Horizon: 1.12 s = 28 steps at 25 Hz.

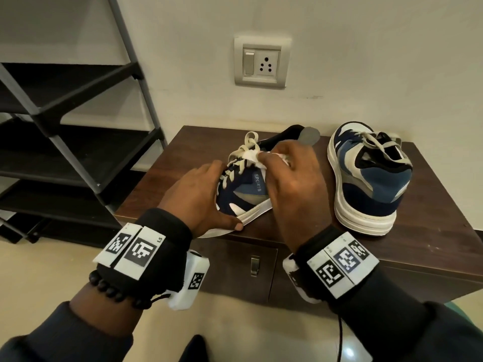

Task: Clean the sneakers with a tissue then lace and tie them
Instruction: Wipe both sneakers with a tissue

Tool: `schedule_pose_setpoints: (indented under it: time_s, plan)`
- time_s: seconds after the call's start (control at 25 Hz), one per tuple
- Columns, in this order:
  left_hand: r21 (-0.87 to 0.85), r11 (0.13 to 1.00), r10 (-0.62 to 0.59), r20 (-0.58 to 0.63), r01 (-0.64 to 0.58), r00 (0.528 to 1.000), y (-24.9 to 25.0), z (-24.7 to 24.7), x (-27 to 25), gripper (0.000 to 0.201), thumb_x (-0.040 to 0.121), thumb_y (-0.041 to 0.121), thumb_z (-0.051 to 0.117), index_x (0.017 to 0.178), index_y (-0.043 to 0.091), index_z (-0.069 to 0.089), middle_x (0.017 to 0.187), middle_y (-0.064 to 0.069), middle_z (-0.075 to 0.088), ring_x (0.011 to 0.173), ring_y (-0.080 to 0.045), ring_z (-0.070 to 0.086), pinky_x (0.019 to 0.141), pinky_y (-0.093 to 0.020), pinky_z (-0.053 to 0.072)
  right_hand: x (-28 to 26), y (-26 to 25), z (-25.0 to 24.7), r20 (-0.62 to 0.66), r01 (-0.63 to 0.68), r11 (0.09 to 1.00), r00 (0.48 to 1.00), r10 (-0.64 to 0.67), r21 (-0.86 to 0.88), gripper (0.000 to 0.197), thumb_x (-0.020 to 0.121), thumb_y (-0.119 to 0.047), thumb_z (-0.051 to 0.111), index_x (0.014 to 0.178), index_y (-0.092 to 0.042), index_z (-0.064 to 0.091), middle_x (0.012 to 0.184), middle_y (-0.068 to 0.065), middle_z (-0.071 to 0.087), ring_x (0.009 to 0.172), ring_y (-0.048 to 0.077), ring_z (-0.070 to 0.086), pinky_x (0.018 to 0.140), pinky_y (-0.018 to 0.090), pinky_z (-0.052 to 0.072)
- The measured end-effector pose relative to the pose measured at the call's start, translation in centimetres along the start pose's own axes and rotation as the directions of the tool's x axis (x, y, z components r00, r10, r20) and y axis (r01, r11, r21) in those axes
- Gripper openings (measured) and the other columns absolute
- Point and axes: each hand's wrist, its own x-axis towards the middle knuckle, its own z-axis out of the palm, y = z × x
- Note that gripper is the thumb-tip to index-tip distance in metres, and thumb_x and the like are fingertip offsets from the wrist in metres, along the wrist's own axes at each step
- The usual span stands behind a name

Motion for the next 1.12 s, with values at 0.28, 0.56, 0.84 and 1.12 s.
schedule_pose_setpoints:
  time_s: [0.28, 0.56, 0.84, 1.12]
  plan:
    - [-0.02, 1.0, -0.011, 0.025, 0.012, 1.0, 0.3, -0.3, 0.1, 0.087, 0.054, 0.05, 0.084, 0.125, 0.027, 0.039, 0.121, 0.004, 0.054, 0.108, -0.017, 0.052, 0.092, -0.041, 0.048, -3.1, -1.5, 1.5, 0.295, 0.157, 0.985, 0.94, -0.17, 0.068, 0.023, 0.075, -0.008, 0.075, 0.096, -0.008, 0.065, 0.1, 0.011, 0.059, 0.088, 0.024, 0.054, 0.058, 0.033, 0.052]
    - [0.218, 0.976, -0.039, 0.064, 0.024, 0.997, 1.3, -0.7, 0.2, 0.092, 0.06, 0.052, 0.08, 0.132, 0.023, 0.03, 0.134, -0.001, 0.045, 0.12, -0.021, 0.043, 0.1, -0.036, 0.039, -5.9, 2.2, 0.5, 0.343, -0.01, 0.998, 0.939, -0.009, 0.054, 0.018, 0.072, 0.002, 0.072, 0.085, -0.011, 0.071, 0.091, 0.006, 0.062, 0.085, 0.026, 0.059, 0.063, 0.038, 0.055]
    - [0.105, 0.994, -0.018, 0.017, 0.017, 1.0, 3.7, 0.1, 1.5, 0.122, 0.054, 0.05, 0.086, 0.143, 0.016, 0.011, 0.141, -0.009, 0.038, 0.13, -0.03, 0.038, 0.107, -0.046, 0.031, -1.9, 0.2, 0.0, 0.028, 0.067, 0.996, 0.997, -0.069, 0.063, 0.022, 0.087, -0.011, 0.058, 0.106, -0.004, 0.067, 0.106, 0.014, 0.062, 0.096, 0.025, 0.057, 0.074, 0.029, 0.05]
    - [0.145, 0.989, 0.037, -0.038, -0.031, 0.999, 2.6, 0.5, 1.7, 0.106, 0.058, 0.049, 0.083, 0.137, 0.019, 0.019, 0.129, -0.005, 0.052, 0.112, -0.025, 0.055, 0.096, -0.041, 0.046, -6.3, 1.3, 0.8, 0.296, 0.202, 0.979, 0.935, -0.195, 0.007, 0.029, 0.074, -0.006, 0.075, 0.103, -0.007, 0.068, 0.105, 0.008, 0.063, 0.091, 0.023, 0.057, 0.062, 0.028, 0.053]
